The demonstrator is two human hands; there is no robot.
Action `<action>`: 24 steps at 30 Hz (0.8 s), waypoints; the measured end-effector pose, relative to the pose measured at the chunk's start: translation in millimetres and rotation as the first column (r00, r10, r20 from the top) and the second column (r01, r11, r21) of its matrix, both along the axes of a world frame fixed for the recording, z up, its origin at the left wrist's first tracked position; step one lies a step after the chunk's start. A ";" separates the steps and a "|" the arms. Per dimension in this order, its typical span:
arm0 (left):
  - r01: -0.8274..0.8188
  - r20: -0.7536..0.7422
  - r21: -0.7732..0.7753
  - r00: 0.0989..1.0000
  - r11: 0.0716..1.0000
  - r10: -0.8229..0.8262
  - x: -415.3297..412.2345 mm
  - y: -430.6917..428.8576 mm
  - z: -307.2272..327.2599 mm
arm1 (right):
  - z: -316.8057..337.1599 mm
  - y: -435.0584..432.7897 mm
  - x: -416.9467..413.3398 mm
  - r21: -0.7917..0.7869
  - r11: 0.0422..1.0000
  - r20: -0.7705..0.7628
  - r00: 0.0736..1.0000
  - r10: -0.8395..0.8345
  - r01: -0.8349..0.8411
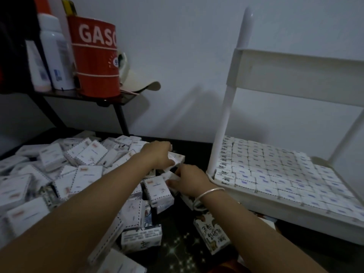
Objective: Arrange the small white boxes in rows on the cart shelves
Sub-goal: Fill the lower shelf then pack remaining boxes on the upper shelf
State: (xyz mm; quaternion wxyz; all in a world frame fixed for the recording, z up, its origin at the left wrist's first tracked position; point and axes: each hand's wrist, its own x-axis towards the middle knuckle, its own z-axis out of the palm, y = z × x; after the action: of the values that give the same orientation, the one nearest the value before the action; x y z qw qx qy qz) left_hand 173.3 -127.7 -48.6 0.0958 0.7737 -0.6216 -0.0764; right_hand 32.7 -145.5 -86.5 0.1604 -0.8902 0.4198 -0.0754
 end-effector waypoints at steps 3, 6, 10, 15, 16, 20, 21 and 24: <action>0.017 -0.103 -0.010 0.994 1.000 -0.018 -3.1 1.3 -0.6 | 0.9 3.9 -4.6 0.066 0.998 0.102 0.994 -0.031 0.024; 0.021 -0.256 -0.074 0.966 0.997 -0.039 -6.4 7.0 2.6 | 1.2 6.0 -8.1 0.104 0.994 0.187 0.981 -0.059 0.040; 0.019 -0.355 -0.182 0.931 0.983 -0.084 -8.2 20.8 12.8 | 9.0 12.4 -14.4 0.125 0.992 0.307 0.951 -0.039 0.000; -0.036 -0.557 -0.232 0.824 0.972 -0.102 -8.6 47.7 23.0 | 25.3 26.2 -36.1 0.025 0.998 0.356 0.934 0.037 -0.049; -0.033 -0.604 -0.224 0.789 0.974 -0.112 -12.1 53.8 25.4 | 28.3 28.7 -43.6 0.038 0.999 0.364 0.931 0.021 -0.038; 0.040 -0.751 -0.172 0.641 0.984 -0.157 -36.3 71.5 37.4 | 37.2 34.4 -86.4 0.153 0.988 0.470 0.880 -0.070 -0.003; 0.065 -0.773 -0.160 0.613 0.985 -0.166 -43.8 73.6 40.4 | 39.1 35.3 -98.6 0.203 0.979 0.506 0.855 -0.108 0.004; 0.128 -0.828 -0.129 0.532 0.983 -0.178 -70.0 74.0 49.1 | 43.5 37.1 -136.4 0.266 0.962 0.555 0.807 -0.201 0.057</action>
State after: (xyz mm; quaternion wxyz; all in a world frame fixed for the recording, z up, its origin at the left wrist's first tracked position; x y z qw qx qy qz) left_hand 103.4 -53.6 0.5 0.3932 0.5836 -0.5676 -0.4273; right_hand -103.7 -108.4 -43.0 0.3790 -0.7689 0.4173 -0.3018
